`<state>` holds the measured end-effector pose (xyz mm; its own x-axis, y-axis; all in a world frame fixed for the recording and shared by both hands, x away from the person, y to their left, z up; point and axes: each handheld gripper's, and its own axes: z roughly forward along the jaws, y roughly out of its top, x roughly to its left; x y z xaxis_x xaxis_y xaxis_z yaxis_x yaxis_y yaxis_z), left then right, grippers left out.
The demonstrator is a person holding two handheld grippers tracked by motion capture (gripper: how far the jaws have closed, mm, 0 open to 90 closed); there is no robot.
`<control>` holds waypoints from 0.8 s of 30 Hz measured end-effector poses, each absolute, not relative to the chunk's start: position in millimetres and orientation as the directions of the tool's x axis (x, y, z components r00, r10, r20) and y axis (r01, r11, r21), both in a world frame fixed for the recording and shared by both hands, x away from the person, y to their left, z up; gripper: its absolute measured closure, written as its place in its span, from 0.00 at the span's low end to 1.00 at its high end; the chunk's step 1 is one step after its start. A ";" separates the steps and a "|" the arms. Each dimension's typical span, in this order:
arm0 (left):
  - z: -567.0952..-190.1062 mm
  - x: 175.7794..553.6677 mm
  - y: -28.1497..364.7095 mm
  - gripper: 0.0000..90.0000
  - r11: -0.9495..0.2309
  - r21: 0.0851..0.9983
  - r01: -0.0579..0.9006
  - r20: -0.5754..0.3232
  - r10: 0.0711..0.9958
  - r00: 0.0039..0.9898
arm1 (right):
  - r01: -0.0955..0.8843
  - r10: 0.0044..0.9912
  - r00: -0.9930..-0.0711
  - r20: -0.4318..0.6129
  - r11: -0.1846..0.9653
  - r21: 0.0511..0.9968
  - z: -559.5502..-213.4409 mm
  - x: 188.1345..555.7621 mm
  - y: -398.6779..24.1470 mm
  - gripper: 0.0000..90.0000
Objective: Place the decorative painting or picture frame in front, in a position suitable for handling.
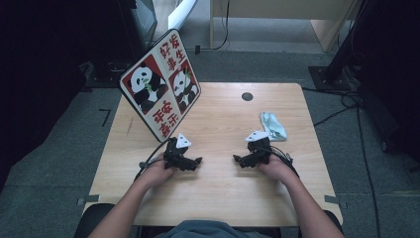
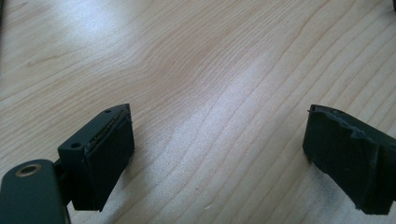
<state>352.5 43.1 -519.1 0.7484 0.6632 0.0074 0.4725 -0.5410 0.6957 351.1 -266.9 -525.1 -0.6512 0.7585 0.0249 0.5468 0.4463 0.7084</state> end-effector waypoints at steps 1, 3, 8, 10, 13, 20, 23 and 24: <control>-519.1 352.5 43.1 0.10 -0.541 0.696 0.473 0.007 0.663 0.748 | 0.547 0.758 -0.651 0.025 0.446 0.708 -525.1 351.1 -266.9 0.00; -519.1 352.5 43.1 0.10 -0.541 0.696 0.472 0.007 0.663 0.748 | 0.546 0.757 -0.653 0.025 0.447 0.708 -525.1 351.2 -266.9 0.00; -519.2 353.3 41.1 0.10 -0.541 0.697 0.471 0.006 0.661 0.751 | 0.545 0.756 -0.654 0.026 0.447 0.710 -525.1 351.1 -266.7 0.00; -519.4 354.3 40.2 0.10 -0.542 0.699 0.466 0.006 0.656 0.755 | 0.544 0.756 -0.654 0.025 0.447 0.710 -525.1 351.1 -266.7 0.00; -519.2 354.4 39.5 0.10 -0.547 0.698 0.462 0.008 0.651 0.759 | 0.543 0.755 -0.655 0.025 0.448 0.710 -525.2 351.2 -266.7 0.00; -519.2 354.0 39.4 0.10 -0.547 0.697 0.463 0.008 0.652 0.758 | 0.542 0.755 -0.656 0.024 0.448 0.711 -525.2 351.2 -266.7 0.00; -518.8 354.0 40.6 0.10 -0.558 0.694 0.455 0.007 0.637 0.771 | 0.543 0.755 -0.656 0.025 0.448 0.710 -525.2 351.2 -266.7 0.00; -518.5 353.7 41.8 0.10 -0.572 0.692 0.440 0.006 0.614 0.789 | 0.543 0.755 -0.656 0.025 0.448 0.710 -525.2 351.2 -266.7 0.00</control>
<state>353.7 41.8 -518.5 0.7892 0.6141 0.0059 0.4398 -0.5719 0.6924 351.2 -266.7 -525.2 -0.6557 0.7546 0.0250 0.5427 0.4480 0.7105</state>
